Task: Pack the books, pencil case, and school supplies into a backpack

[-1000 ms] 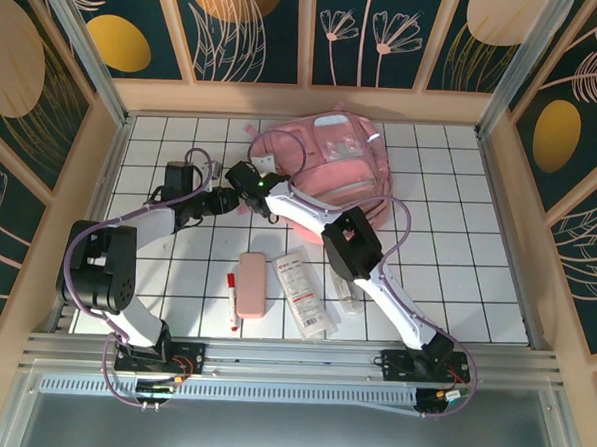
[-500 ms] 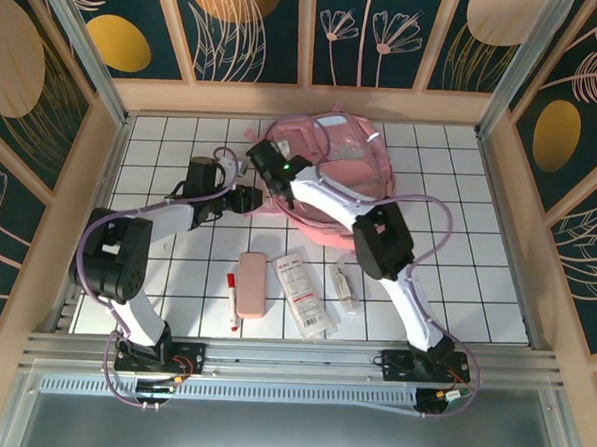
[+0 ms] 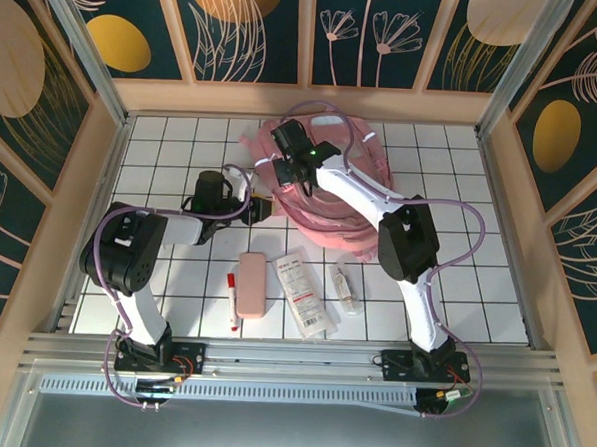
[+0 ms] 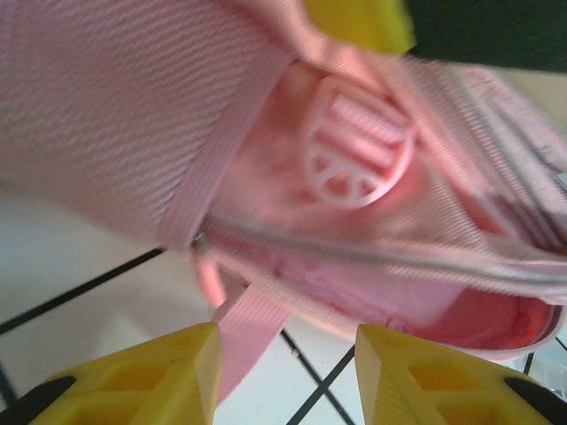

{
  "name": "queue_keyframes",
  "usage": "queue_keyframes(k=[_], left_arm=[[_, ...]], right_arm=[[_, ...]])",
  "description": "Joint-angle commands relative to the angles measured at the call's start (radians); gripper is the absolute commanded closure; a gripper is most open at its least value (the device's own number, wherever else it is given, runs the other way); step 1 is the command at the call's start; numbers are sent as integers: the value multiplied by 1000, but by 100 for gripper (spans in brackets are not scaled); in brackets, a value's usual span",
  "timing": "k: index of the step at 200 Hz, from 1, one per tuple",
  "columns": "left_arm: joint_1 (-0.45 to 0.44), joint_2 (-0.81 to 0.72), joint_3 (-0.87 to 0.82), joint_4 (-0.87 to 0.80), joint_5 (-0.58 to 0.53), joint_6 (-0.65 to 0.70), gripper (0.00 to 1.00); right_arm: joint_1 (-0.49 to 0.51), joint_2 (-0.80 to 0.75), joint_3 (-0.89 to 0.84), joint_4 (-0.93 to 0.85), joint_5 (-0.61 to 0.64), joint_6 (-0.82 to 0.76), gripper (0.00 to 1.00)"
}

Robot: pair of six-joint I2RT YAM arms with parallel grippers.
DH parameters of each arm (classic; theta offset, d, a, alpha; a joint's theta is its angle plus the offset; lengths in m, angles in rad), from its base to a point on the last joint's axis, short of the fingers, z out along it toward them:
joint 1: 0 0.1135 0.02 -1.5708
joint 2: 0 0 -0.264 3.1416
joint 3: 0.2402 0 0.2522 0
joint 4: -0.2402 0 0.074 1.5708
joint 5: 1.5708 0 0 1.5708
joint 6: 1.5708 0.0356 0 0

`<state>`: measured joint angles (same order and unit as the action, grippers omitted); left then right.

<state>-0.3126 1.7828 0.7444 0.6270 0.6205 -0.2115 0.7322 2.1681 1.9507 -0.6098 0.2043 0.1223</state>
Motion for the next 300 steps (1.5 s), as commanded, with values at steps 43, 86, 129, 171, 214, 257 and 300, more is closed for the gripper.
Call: queue_keyframes(k=[43,86,129,171,214,257,300], left_arm=[[-20,46,-87,251,-120,70,58],[-25,150,-80,409,-47,38,66],[-44,195,-125,591,-59,78,69],[-70,190,-123,607,-14,133,66],[-71,210,-117,585,-94,134,71],[-83,204,-86,470,-214,142,65],[-90,208,-65,434,-206,165,96]], right_arm=[[-25,-102,-22,47,-158,-69,100],[-53,-133,-53,61,-233,-63,100],[-55,-142,-69,72,-256,-52,100],[-61,-155,-99,84,-255,-46,100],[-67,-159,-106,79,-262,-36,100],[-68,-174,-124,88,-260,-37,100],[-69,-179,-123,98,-273,-35,100]])
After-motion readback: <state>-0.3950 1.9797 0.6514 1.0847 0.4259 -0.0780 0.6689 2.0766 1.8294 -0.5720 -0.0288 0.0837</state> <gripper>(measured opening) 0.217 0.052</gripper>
